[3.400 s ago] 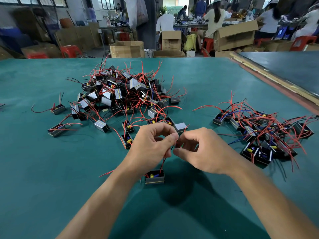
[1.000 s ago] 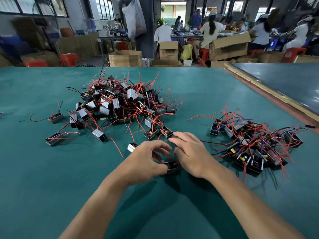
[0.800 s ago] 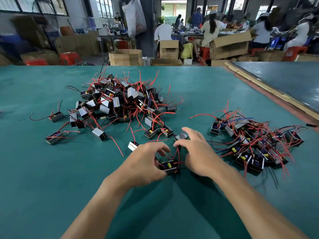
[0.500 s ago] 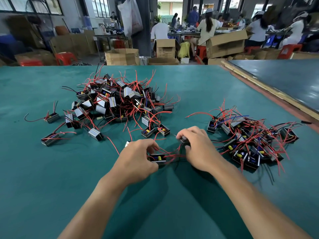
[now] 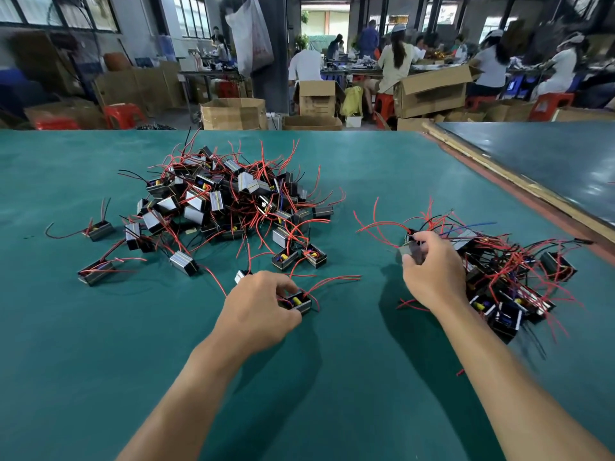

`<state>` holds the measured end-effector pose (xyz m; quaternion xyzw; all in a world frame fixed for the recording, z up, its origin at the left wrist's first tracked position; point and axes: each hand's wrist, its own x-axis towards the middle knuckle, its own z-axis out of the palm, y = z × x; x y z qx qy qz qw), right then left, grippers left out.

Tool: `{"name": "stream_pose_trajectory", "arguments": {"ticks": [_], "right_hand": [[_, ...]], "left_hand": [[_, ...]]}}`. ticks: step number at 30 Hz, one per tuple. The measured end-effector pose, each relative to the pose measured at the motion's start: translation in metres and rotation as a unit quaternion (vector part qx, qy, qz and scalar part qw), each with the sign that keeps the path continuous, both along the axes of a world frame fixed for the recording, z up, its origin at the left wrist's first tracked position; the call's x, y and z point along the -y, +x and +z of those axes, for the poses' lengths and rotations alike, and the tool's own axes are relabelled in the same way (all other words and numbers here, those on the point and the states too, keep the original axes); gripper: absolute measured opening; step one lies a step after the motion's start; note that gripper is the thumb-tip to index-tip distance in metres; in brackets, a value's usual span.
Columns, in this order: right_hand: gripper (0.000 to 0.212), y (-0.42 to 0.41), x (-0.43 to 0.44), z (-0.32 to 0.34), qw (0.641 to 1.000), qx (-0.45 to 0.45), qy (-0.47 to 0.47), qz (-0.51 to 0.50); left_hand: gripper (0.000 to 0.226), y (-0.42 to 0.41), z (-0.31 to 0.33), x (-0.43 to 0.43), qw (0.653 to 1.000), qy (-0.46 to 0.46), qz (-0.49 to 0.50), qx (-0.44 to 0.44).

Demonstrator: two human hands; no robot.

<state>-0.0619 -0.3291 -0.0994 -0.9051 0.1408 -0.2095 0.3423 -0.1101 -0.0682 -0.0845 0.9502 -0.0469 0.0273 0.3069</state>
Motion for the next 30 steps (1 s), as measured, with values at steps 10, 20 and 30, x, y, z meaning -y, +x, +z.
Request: {"name": "stream_pose_trajectory", "arguments": {"ticks": [10,20,30], "right_hand": [[0.027,-0.035,-0.056,0.023,0.985,0.105,-0.013,0.134],[0.043,-0.033,-0.052,0.010,0.965,-0.098,-0.081,0.229],[0.023,-0.039,-0.061,0.013,0.928,-0.182,-0.157,0.285]], "left_hand": [[0.021,-0.001,0.004,-0.002,0.999,-0.019,-0.009,-0.028],[0.048,-0.007,0.009,0.005,0.973,-0.121,-0.105,-0.165],[0.021,-0.009,0.016,0.002,0.947,-0.208,-0.136,-0.204]]}}
